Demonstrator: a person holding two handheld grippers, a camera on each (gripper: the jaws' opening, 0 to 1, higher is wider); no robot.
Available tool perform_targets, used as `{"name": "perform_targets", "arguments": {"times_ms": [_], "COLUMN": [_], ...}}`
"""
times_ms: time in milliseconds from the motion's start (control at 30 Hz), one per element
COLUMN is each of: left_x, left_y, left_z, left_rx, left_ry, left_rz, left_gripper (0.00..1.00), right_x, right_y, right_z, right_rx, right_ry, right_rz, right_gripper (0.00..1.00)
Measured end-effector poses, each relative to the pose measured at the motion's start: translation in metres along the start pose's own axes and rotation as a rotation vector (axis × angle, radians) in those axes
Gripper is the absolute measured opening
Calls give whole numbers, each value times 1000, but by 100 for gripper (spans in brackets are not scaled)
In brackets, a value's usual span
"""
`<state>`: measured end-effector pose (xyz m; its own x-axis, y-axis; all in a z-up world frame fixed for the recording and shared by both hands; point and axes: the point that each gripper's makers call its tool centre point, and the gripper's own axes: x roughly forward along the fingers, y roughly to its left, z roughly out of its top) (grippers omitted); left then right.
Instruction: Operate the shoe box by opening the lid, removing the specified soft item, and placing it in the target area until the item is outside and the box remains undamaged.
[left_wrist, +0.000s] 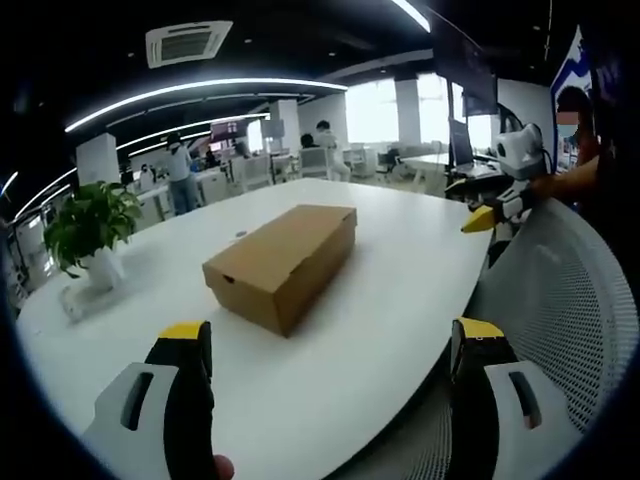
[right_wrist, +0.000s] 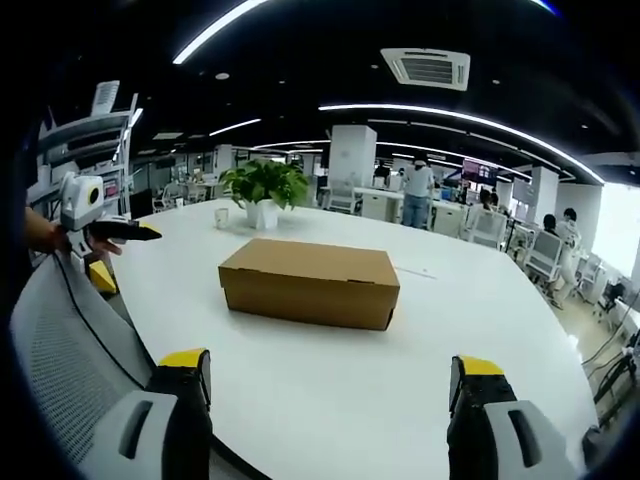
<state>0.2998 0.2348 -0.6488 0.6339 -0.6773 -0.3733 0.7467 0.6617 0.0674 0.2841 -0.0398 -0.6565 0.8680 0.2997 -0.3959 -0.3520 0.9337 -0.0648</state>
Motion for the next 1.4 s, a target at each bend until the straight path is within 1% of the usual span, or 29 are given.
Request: {"name": "perform_targets", "arguments": {"times_ms": [100, 167, 367, 600, 700, 767, 833, 900, 967, 1067, 1167, 1267, 1400], "left_x": [0, 0, -1, -1, -1, -1, 0, 2, 4, 7, 12, 17, 22], "left_y": [-1, 0, 1, 2, 3, 6, 10, 12, 16, 20, 25, 30, 37], "left_z": [-3, -3, -2, -4, -4, -1, -1, 2, 5, 9, 13, 13, 15], "left_rx": [-3, 0, -9, -5, -20, -28, -30, -44, -44, -41, -41, -50, -42], "left_ry": [13, 13, 15, 47, 64, 68, 84, 90, 98, 102, 103, 110, 113], "left_rz": [-4, 5, 17, 28, 35, 43, 57, 59, 67, 72, 78, 86, 101], "left_gripper": [99, 99, 99, 99, 99, 99, 99, 99, 99, 99, 99, 99, 99], "right_x": [-1, -2, -2, -2, -4, -4, -4, -5, -6, -8, -9, -10, -7], "right_y": [0, -3, -2, 0, -5, -6, -6, -7, -8, -12, -14, -15, -17], "right_z": [1, 2, 1, 2, 5, 5, 6, 7, 7, 10, 10, 11, 10], "right_rx": [-4, 19, 16, 24, 41, 50, 52, 60, 44, 68, 54, 58, 40], "right_ry": [-5, -18, -11, -15, -30, -28, -32, -33, -28, -33, -29, -29, -24], "right_rz": [-2, -8, -6, 9, -12, -18, -20, -19, -13, -13, -15, -14, 1], "right_gripper": [99, 99, 99, 99, 99, 99, 99, 99, 99, 99, 99, 99, 99]}}
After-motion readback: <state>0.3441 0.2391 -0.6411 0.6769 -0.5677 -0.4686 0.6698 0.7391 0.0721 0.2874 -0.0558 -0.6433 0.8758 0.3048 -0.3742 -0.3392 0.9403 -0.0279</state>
